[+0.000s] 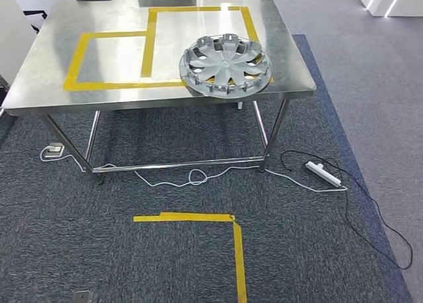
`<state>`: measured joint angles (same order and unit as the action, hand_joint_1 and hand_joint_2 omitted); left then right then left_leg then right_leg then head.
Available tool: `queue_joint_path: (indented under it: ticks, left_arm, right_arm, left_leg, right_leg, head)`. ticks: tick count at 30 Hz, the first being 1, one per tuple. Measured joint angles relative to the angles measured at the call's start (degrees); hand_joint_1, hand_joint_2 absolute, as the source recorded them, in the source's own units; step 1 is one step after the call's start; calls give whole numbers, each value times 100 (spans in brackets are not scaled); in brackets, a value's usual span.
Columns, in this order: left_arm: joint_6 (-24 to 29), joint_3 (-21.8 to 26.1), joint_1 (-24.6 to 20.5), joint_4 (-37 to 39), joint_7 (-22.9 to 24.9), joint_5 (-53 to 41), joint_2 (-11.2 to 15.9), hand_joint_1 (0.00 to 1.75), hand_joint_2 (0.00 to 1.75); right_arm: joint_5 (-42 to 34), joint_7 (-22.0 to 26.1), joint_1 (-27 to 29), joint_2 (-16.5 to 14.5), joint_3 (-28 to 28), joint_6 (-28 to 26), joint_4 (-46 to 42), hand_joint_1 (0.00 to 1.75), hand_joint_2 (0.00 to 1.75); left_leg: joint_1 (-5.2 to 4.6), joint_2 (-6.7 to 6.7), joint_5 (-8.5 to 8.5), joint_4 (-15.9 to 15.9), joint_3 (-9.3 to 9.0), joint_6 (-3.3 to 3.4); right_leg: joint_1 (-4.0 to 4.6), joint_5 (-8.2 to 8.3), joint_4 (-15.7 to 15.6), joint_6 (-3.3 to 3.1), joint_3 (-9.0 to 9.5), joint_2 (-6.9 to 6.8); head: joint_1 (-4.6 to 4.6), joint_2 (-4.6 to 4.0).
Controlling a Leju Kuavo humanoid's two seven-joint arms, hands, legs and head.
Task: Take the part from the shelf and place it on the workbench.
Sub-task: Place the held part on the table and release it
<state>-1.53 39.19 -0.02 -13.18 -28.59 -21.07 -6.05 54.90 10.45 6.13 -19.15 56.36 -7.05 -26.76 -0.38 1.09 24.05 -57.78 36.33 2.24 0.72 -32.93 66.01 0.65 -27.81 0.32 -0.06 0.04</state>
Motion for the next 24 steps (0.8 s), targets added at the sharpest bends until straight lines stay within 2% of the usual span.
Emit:
queue_joint_path:
  ticks: [1,2,3,4,5,6,7,8,9,10,11,12,13,14,15,16,17,18,19,20,21,22,24]
  left_arm:
    - [0,5,-9,0,0,-2,-8,0,0]
    - [0,11,-17,0,1,-3,-15,0,0]
    - [0,19,-22,0,1,-5,-20,0,0]
    - [0,30,-24,0,1,-8,-20,0,0]
    - [1,48,-24,0,1,-14,-15,0,0]
    - [2,69,-17,0,0,-21,-10,0,0]
    - [4,93,-4,0,0,-31,-7,0,0]
    - [7,119,6,0,0,-41,-4,0,0]
    - [9,138,14,0,0,-50,-4,0,0]
    - [11,154,15,0,1,-58,-5,0,0]
    - [14,166,13,0,1,-62,-4,0,0]
    - [15,175,10,0,1,-68,-3,0,0]
    - [17,187,8,0,1,-74,-3,0,0]
    - [19,203,7,0,1,-86,-2,0,0]
    - [20,222,3,0,1,-101,-3,0,0]
    - [21,242,-2,0,0,-114,-3,0,0]
    - [22,264,-9,0,-2,-124,-4,0,0]
    - [22,285,-16,0,-3,-132,-5,0,0]
    - [22,305,-17,0,-5,-138,-5,0,0]
    - [22,326,-13,1,-6,-142,-8,0,0]
    - [22,343,-8,1,-5,-146,-12,0,0]
    - [22,361,-2,1,-5,-146,-12,0,0]
    - [26,395,1,1,-4,-145,-8,0,0]
  right_arm:
    - [10,1,-8,0,-7,2,-18,0,0]
    - [24,3,-20,0,-14,6,-32,0,0]
    - [45,10,-29,0,-18,10,-44,0,0]
    - [78,16,-35,0,-21,11,-48,0,0]
    - [122,23,-36,-2,-22,13,-46,0,0]
    - [170,32,-35,-4,-21,14,-45,0,0]
    - [227,38,-34,-7,-20,15,-44,0,0]
    - [278,46,-34,-9,-19,21,-43,0,0]
    - [317,54,-37,-9,-19,27,-43,0,0]
    - [351,60,-37,-9,-19,33,-43,0,0]
    - [378,65,-37,-9,-19,37,-43,0,0]
    - [405,72,-37,-9,-19,38,-43,0,0]
    - [440,83,-38,-9,-18,39,-43,0,0]
    - [481,98,-40,-9,-15,43,-42,0,0]
    - [522,118,-43,-8,-11,46,-41,0,0]
    - [567,142,-46,-6,-7,50,-38,0,0]
    - [608,167,-52,-4,-1,52,-31,0,0]
    - [644,190,-60,0,6,52,-24,0,0]
    - [672,208,-71,4,14,52,-14,0,0]
    - [691,221,-83,10,25,52,-1,0,0]
    - [702,227,-93,17,38,52,13,0,0]
    - [708,232,-98,22,49,51,26,0,0]
    - [724,236,-103,27,65,51,46,0,0]
  left_leg:
    - [-7,0,-71,-4,40,-16]
    - [-11,1,-148,-5,70,-35]
    - [-11,4,-228,2,101,-60]
    - [-7,8,-317,20,130,-86]
    - [3,3,-361,34,160,-117]
    - [11,-12,-288,12,189,-153]
    - [19,-30,-80,-101,221,-188]
    - [29,-48,247,-333,264,-222]
    - [36,-58,601,-667,307,-254]
    - [44,-60,862,-1061,338,-277]
    - [51,-61,957,-1417,345,-296]
    - [61,-61,885,-1655,303,-309]
    - [72,-62,709,-1729,192,-317]
    - [84,-63,537,-1600,-10,-321]
    - [97,-62,479,-1278,-322,-324]
    - [102,-63,547,-814,-684,-317]
    - [102,-64,693,-375,-990,-297]
    - [90,-66,830,-56,-1194,-270]
    - [73,-68,892,115,-1266,-226]
    - [70,-62,876,145,-1229,-178]
    - [67,-57,814,141,-1164,-130]
    - [71,-52,741,148,-1085,-79]
    - [70,-66,580,153,-885,-26]
  right_leg:
    - [29,-22,-552,-41,400,-13]
    - [53,-109,-1021,-71,708,-23]
    - [70,-188,-1334,-92,889,-29]
    - [76,-197,-1470,-105,918,-32]
    - [69,-156,-1475,-120,859,-43]
    - [60,-86,-1466,-148,785,-55]
    - [48,-3,-1464,-182,705,-72]
    - [37,76,-1452,-212,612,-88]
    - [40,148,-1425,-232,506,-97]
    - [40,220,-1386,-241,386,-110]
    - [41,288,-1334,-237,252,-122]
    - [41,351,-1271,-230,104,-134]
    - [40,411,-1197,-220,-43,-143]
    - [39,468,-1115,-206,-188,-146]
    - [43,519,-1031,-186,-320,-146]
    - [50,561,-944,-164,-424,-145]
    - [57,605,-872,-137,-511,-147]
    - [60,651,-827,-108,-568,-152]
    - [54,703,-803,-76,-603,-157]
    - [42,738,-795,-38,-634,-154]
    - [28,687,-766,1,-669,-137]
    - [16,525,-672,38,-720,-111]
    - [-3,-70,-211,81,-856,-65]
  head:
    - [3,0]
    - [3,0]
    - [6,0]
    - [5,0]
    - [6,0]
    - [8,0]
    - [1,0]
    - [-4,0]
    - [-14,0]
    - [-20,0]
    - [-21,0]
    - [-23,0]
    - [-22,0]
    - [-24,0]
    - [-26,0]
    - [-26,0]
    - [-26,0]
    - [-25,0]
    - [-24,0]
    - [-28,0]
    - [-32,1]
    - [-27,1]
    - [-9,1]
